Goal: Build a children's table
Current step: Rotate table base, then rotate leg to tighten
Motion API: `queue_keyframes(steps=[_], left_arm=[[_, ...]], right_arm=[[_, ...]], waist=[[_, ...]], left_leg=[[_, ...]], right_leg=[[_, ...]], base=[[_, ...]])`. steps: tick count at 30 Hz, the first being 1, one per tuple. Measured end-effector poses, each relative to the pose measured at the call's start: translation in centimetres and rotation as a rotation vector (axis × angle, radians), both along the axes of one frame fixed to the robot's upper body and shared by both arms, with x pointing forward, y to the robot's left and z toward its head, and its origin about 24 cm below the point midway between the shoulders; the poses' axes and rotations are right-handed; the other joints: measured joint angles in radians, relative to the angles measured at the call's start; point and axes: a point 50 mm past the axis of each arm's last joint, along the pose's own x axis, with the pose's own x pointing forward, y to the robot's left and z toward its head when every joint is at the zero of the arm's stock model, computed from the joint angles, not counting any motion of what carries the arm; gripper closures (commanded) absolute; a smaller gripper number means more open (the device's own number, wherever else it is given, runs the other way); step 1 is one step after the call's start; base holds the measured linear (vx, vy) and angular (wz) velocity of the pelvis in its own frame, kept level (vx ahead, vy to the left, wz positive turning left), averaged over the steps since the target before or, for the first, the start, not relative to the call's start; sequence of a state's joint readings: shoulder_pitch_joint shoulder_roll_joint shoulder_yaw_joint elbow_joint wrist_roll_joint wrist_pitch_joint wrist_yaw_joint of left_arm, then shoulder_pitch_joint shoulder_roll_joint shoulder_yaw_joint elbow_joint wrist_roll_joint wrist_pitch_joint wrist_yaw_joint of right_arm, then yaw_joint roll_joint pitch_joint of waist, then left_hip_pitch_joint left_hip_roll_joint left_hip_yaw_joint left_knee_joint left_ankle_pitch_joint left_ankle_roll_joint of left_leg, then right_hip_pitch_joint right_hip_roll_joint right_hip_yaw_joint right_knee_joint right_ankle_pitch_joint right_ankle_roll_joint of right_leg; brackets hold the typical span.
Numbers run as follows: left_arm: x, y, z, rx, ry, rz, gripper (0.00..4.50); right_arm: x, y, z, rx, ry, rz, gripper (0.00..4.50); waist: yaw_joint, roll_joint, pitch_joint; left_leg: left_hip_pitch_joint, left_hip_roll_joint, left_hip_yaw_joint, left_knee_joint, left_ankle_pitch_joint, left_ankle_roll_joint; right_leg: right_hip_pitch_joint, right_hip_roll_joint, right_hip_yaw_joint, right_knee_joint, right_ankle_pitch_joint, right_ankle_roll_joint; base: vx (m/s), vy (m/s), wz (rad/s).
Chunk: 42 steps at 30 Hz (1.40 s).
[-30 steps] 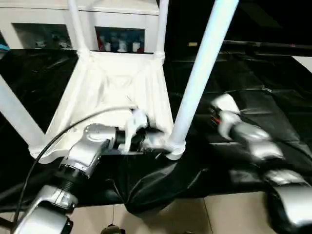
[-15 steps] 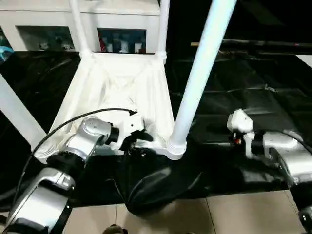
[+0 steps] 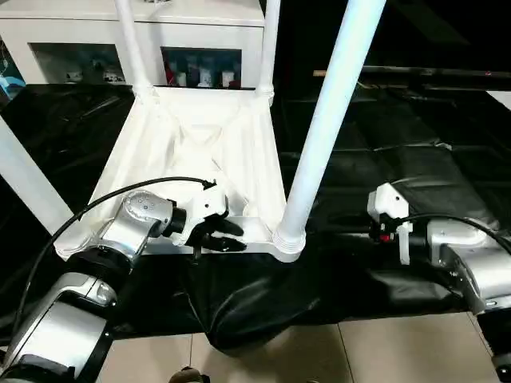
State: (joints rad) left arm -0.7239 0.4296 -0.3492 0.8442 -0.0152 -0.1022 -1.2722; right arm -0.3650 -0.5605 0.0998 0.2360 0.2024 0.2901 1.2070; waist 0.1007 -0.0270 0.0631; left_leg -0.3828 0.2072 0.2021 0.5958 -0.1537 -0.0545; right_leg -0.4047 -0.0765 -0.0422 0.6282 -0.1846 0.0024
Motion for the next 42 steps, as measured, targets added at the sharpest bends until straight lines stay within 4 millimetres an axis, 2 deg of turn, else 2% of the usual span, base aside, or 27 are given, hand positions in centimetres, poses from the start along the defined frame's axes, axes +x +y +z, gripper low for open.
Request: queue_keyframes(steps=[4, 5, 7, 8, 10, 11, 15, 18, 21, 27, 28, 33, 34, 38, 40, 42], left_arm=[[-0.1, 0.0, -0.1, 0.004, -0.002, -0.014, 3.55], [-0.1, 0.1, -0.1, 0.005, -0.003, -0.015, 3.76], [-0.1, 0.1, -0.1, 0.008, -0.003, -0.022, 3.8], [-0.1, 0.1, -0.1, 0.01, -0.002, -0.027, 3.96], [-0.2, 0.3, -0.1, 0.013, 0.002, -0.026, 4.09], [-0.2, 0.4, -0.1, 0.015, 0.004, -0.026, 4.21], [-0.3, 0.2, -0.1, 0.013, 0.002, -0.036, 4.46], [-0.4, 0.2, -0.1, 0.012, 0.005, -0.034, 4.46], [-0.4, 0.3, -0.1, 0.01, 0.004, -0.029, 4.46], [-0.5, 0.3, -0.1, 0.007, 0.0, -0.031, 4.46], [-0.5, 0.3, -0.1, 0.007, 0.0, -0.03, 4.5], [-0.6, 0.4, -0.1, 0.008, -0.004, -0.024, 4.5], [-0.6, 0.4, -0.1, 0.008, -0.005, -0.023, 4.5], [-0.6, 0.5, -0.2, 0.009, -0.006, -0.015, 4.5], [-0.6, 0.5, -0.2, 0.01, -0.005, -0.01, 4.5], [-0.6, 0.6, -0.2, 0.01, -0.006, -0.006, 4.5]], right_arm=[[-0.1, 0.2, 0.0, -0.003, 0.006, 0.008, 0.63], [-0.1, 0.3, 0.0, -0.003, 0.003, 0.009, 0.63], [-0.1, 0.3, 0.0, 0.002, 0.006, 0.009, 0.63], [-0.2, 0.5, 0.0, 0.01, 0.012, 0.008, 0.29], [-0.1, 1.0, -0.3, 0.041, 0.025, -0.002, 0.29], [-0.2, 1.5, -0.6, 0.06, 0.038, 0.003, 0.15], [-0.1, 3.2, -2.1, 0.03, -0.001, -0.001, 0.0], [0.4, 3.4, -2.5, 0.006, -0.029, -0.041, 0.0], [1.6, 4.3, -2.1, -0.007, -0.086, -0.067, 0.0], [2.1, 5.4, -2.4, 0.005, -0.088, -0.047, 0.0], [2.1, 5.4, -2.5, 0.005, -0.087, -0.045, 0.26], [2.3, 6.0, -2.8, 0.025, -0.086, -0.029, 0.52], [2.3, 6.0, -2.9, 0.028, -0.087, -0.027, 0.75], [2.7, 6.6, -3.0, 0.038, -0.086, -0.012, 0.9], [2.8, 6.6, -3.1, 0.04, -0.088, -0.012, 1.23], [2.8, 6.8, -3.2, 0.047, -0.087, -0.005, 1.27]], waist=[[0.0, 0.0, 0.0], [-0.001, 0.0, 0.0], [-0.001, 0.0, 0.0], [-0.003, 0.0, 0.0], [-0.008, 0.0, 0.0], [-0.01, 0.0, 0.0], [-0.014, 0.0, 0.0], [-0.014, 0.0, 0.0], [-0.016, 0.0, 0.0], [-0.015, 0.0, 0.0], [-0.015, 0.0, 0.0], [-0.019, -0.001, -0.001], [-0.019, -0.001, -0.001], [-0.023, -0.001, -0.001], [-0.024, -0.001, -0.001], [-0.025, -0.001, -0.001]], left_leg=[[0.0, 0.0, 0.0, 0.0, 0.0, 0.0], [0.001, 0.0, 0.0, 0.0, 0.0, 0.0], [0.001, 0.0, 0.0, 0.0, 0.0, 0.0], [0.002, 0.0, 0.0, 0.0, 0.0, 0.0], [0.003, 0.0, -0.001, 0.0, 0.0, 0.0], [0.003, 0.0, -0.001, 0.0, 0.0, 0.0], [0.003, 0.0, 0.0, 0.0, 0.0, 0.0], [0.003, -0.001, 0.0, 0.0, 0.0, 0.0], [0.004, -0.001, 0.0, -0.001, 0.0, 0.0], [0.004, -0.001, 0.0, -0.002, 0.0, 0.0], [0.004, -0.001, 0.0, -0.002, 0.0, 0.0], [0.005, -0.001, 0.0, -0.002, 0.0, 0.0], [0.005, -0.001, 0.0, -0.002, 0.0, 0.0], [0.006, -0.001, 0.0, -0.002, 0.0, 0.0], [0.006, -0.001, 0.0, -0.002, 0.0, 0.0], [0.006, -0.001, 0.0, -0.002, 0.0, 0.0]], right_leg=[[0.0, 0.0, 0.0, 0.0, 0.0, 0.0], [0.0, 0.0, 0.0, 0.0, 0.0, 0.0], [0.0, 0.0, 0.0, 0.0, -0.001, 0.001], [0.0, 0.0, 0.0, 0.0, -0.002, 0.004], [0.0, 0.0, 0.0, 0.0, -0.002, 0.004], [0.0, 0.0, 0.0, 0.0, -0.002, 0.004], [0.0, 0.0, 0.0, -0.001, -0.002, 0.004], [0.0, 0.0, 0.0, -0.001, -0.002, 0.003], [0.0, 0.0, 0.0, 0.0, -0.002, 0.003], [0.0, 0.0, 0.0, -0.001, 0.0, -0.001], [0.0, 0.0, 0.0, -0.001, 0.0, -0.001], [0.0, 0.0, 0.0, -0.001, 0.0, 0.0], [0.0, 0.0, 0.0, -0.001, 0.0, 0.0], [0.0, 0.0, 0.001, -0.001, 0.0, 0.0], [0.0, 0.0, 0.001, -0.001, 0.0, 0.0], [0.0, 0.0, 0.001, -0.001, 0.0, 0.0]], base=[[0.0, 0.0, 0.0], [0.0, 0.0, 0.0], [0.0, 0.0, 0.0], [0.0, 0.0, 0.0], [0.0, 0.0, 0.0], [0.0, 0.0, 0.0], [0.0, 0.0, 0.0], [0.0, 0.0, 0.0], [0.0, 0.0, 0.0], [0.0, 0.0, 0.0], [0.0, 0.0, 0.0], [0.0, 0.0, 0.0], [0.0, 0.0, 0.0], [0.0, 0.0, 0.0], [0.0, 0.0, 0.0], [0.0, 0.0, 0.0]])
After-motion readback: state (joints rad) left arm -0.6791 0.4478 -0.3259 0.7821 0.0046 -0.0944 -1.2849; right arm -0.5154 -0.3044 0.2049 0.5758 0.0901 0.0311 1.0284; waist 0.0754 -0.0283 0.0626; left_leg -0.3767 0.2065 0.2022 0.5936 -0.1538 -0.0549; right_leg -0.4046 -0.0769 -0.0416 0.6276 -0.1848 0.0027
